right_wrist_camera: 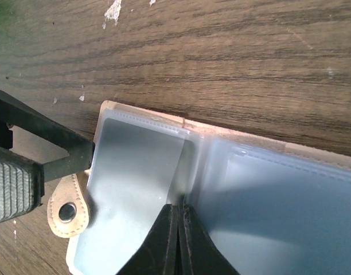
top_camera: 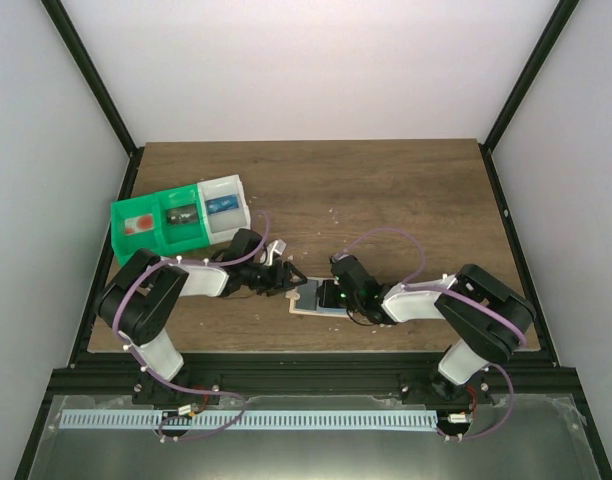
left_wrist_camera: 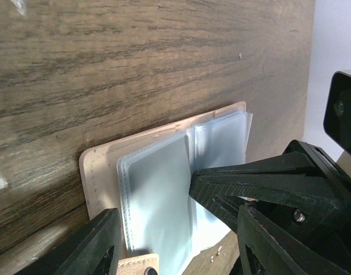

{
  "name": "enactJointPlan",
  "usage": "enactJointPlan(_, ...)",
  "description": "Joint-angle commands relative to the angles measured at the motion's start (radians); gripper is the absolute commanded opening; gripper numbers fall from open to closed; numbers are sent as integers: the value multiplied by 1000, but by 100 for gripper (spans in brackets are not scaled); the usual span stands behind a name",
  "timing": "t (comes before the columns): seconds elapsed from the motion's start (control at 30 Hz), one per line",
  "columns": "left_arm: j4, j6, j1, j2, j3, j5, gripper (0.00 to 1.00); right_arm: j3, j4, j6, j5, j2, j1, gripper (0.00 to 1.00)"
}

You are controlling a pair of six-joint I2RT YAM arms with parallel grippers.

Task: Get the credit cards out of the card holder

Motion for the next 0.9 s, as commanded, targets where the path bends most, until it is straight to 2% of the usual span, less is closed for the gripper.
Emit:
enactJointPlan(0.0,-26,48,-3,9,20,-35,58,-20,-30,3,5,32,-2,1)
enactJointPlan(0.47,64,-2,-3,28,1,48,58,-15,-29,0,3,36,-2,0)
enactJointPlan(0.87,79,-38,-3,0,6,82,58,-13,-26,-1,3,38,-2,1)
